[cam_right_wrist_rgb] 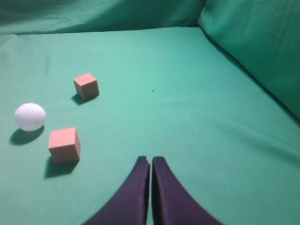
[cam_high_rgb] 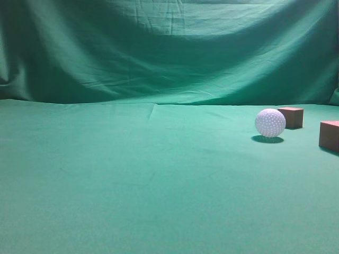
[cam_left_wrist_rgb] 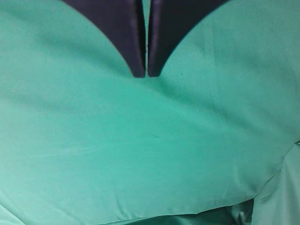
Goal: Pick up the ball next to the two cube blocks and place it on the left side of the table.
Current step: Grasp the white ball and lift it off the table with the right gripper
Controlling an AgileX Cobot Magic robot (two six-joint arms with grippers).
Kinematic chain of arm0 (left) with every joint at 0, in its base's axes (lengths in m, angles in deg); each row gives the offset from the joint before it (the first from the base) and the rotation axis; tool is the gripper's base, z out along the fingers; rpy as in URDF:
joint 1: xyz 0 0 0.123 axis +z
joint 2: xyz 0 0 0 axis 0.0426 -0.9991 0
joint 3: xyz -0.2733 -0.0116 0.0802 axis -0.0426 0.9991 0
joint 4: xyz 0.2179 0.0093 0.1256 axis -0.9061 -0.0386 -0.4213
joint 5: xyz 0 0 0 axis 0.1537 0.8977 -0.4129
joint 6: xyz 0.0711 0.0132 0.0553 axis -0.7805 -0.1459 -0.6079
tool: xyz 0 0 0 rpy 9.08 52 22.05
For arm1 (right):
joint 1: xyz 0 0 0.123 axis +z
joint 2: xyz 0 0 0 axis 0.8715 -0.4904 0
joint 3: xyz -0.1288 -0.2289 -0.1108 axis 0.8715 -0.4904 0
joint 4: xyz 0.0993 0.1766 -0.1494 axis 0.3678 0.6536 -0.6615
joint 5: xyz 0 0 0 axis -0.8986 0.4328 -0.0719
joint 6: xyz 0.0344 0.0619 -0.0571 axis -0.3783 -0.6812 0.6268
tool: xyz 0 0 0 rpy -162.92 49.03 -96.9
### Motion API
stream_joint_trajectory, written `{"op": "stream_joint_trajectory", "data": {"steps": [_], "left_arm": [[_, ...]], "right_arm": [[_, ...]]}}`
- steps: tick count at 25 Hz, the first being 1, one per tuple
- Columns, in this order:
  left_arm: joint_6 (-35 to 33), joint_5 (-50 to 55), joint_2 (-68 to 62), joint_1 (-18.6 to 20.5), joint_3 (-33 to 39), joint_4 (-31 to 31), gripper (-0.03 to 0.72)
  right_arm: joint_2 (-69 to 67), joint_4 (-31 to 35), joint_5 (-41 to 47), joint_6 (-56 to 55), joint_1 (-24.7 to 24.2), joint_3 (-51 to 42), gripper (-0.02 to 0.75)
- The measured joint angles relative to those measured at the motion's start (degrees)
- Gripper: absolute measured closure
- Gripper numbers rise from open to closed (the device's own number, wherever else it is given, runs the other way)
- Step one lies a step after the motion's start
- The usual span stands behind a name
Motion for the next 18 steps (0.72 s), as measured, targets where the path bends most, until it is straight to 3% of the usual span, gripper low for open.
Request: {"op": "stream_joint_trajectory", "data": {"steps": [11,13,18], "left_arm": [[0.0,0.0,0.0,0.0,0.0,0.0,0.688],[0.0,0.0,0.0,0.0,0.0,0.0,0.688],[0.0,0.0,0.0,0.0,0.0,0.0,0.688]], "right_arm": [[0.0,-0.3,-1.1,0.0,0.0,0.0,0.738],[0.0,-0.3,-6.0,-1.3,0.0,-0.1,0.738],[0.0,-0.5,-28.8,-6.6,0.0,-0.1,0.738]]}}
